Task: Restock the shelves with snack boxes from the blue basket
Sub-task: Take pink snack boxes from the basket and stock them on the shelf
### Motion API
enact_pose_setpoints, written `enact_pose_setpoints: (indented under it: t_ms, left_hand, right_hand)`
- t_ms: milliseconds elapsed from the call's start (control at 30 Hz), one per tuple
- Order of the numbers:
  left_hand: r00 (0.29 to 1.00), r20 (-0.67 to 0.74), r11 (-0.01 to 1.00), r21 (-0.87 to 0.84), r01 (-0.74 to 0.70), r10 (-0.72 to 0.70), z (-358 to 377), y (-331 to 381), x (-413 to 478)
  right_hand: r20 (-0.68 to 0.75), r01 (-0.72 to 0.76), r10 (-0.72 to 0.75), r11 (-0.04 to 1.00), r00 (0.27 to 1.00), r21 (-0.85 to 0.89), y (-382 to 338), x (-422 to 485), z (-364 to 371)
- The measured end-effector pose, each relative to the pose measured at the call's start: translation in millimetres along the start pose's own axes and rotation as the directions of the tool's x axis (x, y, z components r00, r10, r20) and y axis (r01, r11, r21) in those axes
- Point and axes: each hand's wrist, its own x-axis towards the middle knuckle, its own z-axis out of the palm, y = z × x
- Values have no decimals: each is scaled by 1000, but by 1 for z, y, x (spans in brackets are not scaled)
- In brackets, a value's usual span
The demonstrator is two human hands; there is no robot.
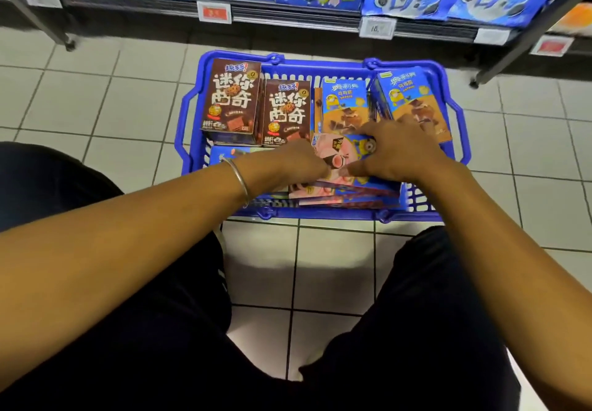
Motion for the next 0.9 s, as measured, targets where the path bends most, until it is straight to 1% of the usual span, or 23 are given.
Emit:
enact_pose_setpoints:
  t_ms: [133, 233, 300, 400, 467, 500, 567, 667, 733, 800, 900]
  left_hand:
    - [995, -77, 971, -237, 35, -55, 3, 3, -2]
    - [994, -65, 895, -443, 50, -87, 14, 6, -7]
    - [993, -80, 864, -502, 33, -85, 23, 6, -8]
    - [993, -106, 826, -563, -24, -43, 31, 6, -9]
    - [994, -90, 792, -611, -4, -64, 34, 5, -9]
    - [993, -79, 782, -623, 17, -85, 35, 5, -9]
    - [992, -67, 804, -592, 50, -112, 38, 3, -11]
    - [992, -52, 818, -572, 61, -111, 41, -2, -11]
    - [992, -58, 821, -568, 61, -114, 42, -1, -10]
    - [990, -70, 831, -553, 67, -126, 43, -1, -11]
    - [989, -86, 840, -541, 54, -119, 45, -1, -9]
  right_hand:
    - [19, -25, 26, 998, 999, -57, -2, 1, -2]
    - [40, -22, 24, 999, 999, -45, -3, -2, -5]
    - [66, -12, 13, 1000, 998, -8, -6, -4, -6]
    - [107, -4, -3, 998, 994, 63, -4, -7, -8]
    - [152, -7, -14, 991, 988, 133, 5, -10, -12]
    - [170, -4, -24, 987, 985, 164, 11, -12, -14]
    - [160, 10, -37, 987, 987, 163, 19, -16, -16]
    - [81, 35, -37, 999, 996, 34, 16, -18, -12]
    - [39, 65, -64, 998, 997, -15, 8, -17, -9]
    - [28, 55, -55, 998, 998, -11, 1, -16, -9]
    - [56, 29, -30, 999, 998, 14, -5, -13, -14]
